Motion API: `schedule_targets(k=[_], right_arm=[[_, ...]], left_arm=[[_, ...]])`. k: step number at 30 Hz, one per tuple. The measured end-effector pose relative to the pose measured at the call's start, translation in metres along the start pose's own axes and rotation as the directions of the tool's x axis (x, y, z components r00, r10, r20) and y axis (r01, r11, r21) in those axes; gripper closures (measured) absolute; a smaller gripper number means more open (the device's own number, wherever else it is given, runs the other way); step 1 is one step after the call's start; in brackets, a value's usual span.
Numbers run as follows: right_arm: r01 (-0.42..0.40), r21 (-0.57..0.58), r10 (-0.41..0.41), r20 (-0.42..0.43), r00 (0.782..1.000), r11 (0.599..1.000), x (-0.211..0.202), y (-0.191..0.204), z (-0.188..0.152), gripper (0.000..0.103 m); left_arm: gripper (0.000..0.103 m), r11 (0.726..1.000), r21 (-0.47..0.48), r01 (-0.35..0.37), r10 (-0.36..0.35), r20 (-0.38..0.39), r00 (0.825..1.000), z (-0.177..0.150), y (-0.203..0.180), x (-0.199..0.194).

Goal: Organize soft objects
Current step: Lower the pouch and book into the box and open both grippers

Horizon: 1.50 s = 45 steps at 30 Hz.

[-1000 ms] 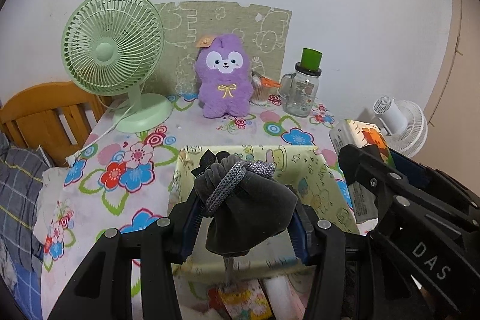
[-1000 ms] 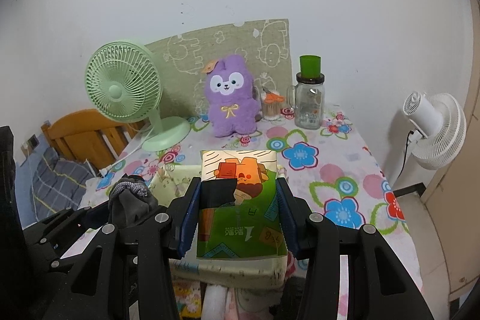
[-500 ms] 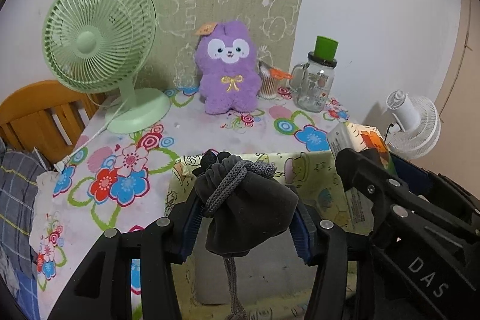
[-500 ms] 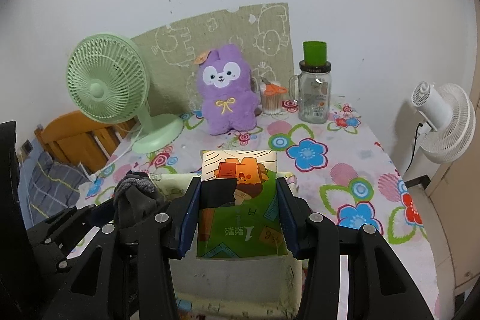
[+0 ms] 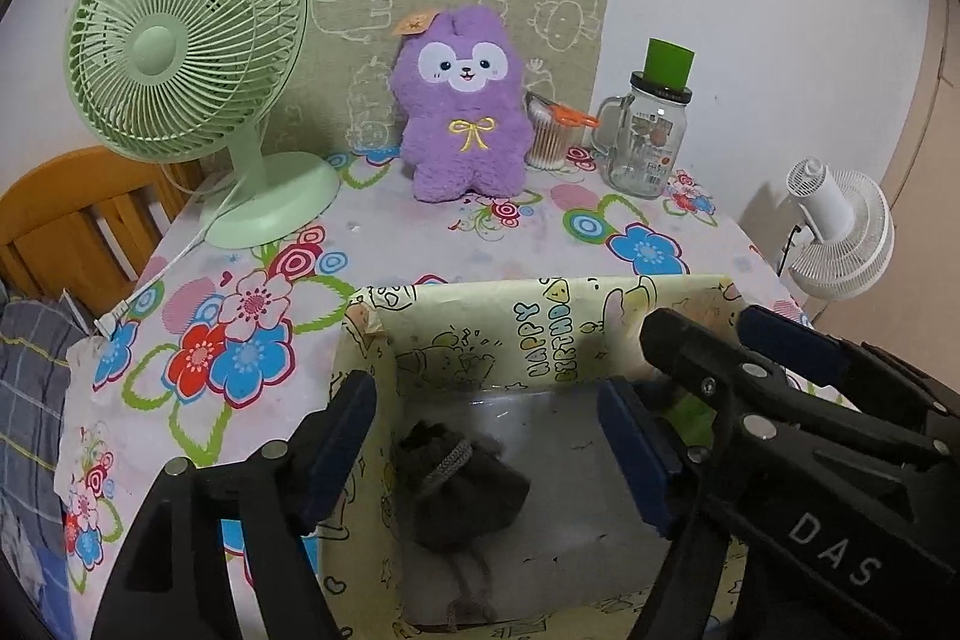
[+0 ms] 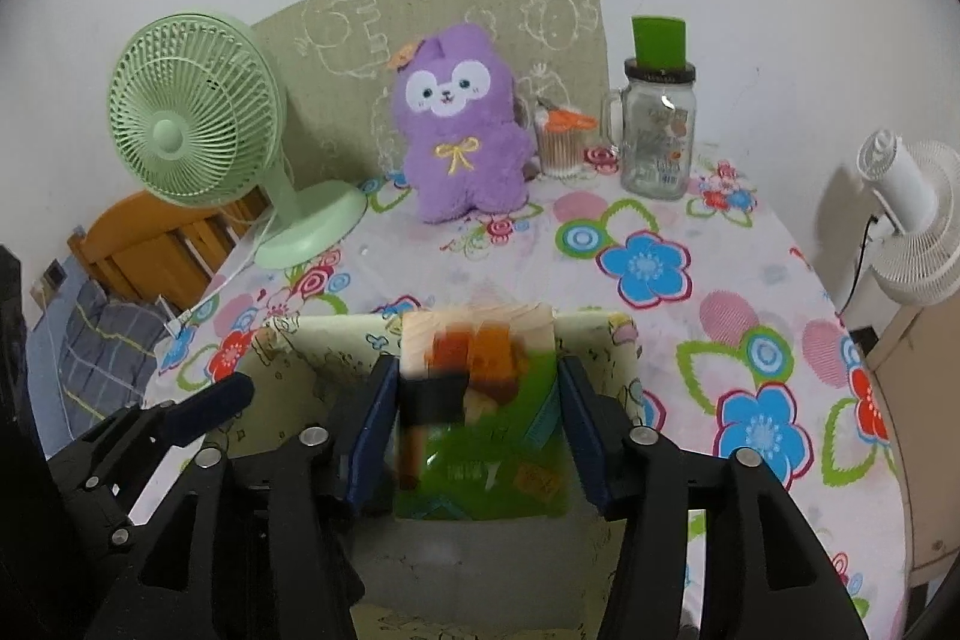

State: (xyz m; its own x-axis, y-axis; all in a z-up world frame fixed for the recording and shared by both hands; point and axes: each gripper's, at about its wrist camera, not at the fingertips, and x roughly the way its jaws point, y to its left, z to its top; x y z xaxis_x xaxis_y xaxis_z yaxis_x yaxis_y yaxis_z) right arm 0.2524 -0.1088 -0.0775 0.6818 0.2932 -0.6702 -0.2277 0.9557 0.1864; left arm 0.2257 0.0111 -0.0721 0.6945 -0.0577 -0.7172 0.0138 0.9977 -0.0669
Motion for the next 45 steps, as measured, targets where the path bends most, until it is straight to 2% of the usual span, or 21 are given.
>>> schedule_targets(k=[3, 13, 15, 32, 45], right_arm=[[0.004, 0.012, -0.004, 0.006, 1.000, 1.000, -0.004, -0.002, -0.001, 0.029], [0.034, -0.014, -0.033, 0.037, 0.999, 0.999, -0.032, -0.001, -0.007, 0.027], [0.037, -0.020, -0.036, 0.046, 0.998, 0.999, -0.040, 0.000, -0.010, 0.024], [0.041, -0.054, -0.033, 0.131, 0.991, 0.998, -0.105, 0.015, -0.029, 0.016], [0.034, -0.072, -0.022, 0.168, 0.985, 0.997, -0.139, 0.026, -0.045, 0.013]], left_arm=[[0.019, 1.000, 0.009, -0.008, 0.008, 0.010, 1.000, -0.001, 0.000, -0.006], [0.013, 1.000, 0.013, -0.002, 0.002, 0.036, 0.999, -0.008, -0.006, -0.033], [0.012, 1.000, 0.017, -0.003, 0.003, 0.047, 0.999, -0.010, -0.008, -0.041], [0.008, 1.000, 0.018, 0.025, -0.027, 0.106, 0.994, -0.031, -0.014, -0.100], [0.004, 0.999, 0.025, 0.024, -0.028, 0.144, 0.989, -0.049, -0.015, -0.134]])
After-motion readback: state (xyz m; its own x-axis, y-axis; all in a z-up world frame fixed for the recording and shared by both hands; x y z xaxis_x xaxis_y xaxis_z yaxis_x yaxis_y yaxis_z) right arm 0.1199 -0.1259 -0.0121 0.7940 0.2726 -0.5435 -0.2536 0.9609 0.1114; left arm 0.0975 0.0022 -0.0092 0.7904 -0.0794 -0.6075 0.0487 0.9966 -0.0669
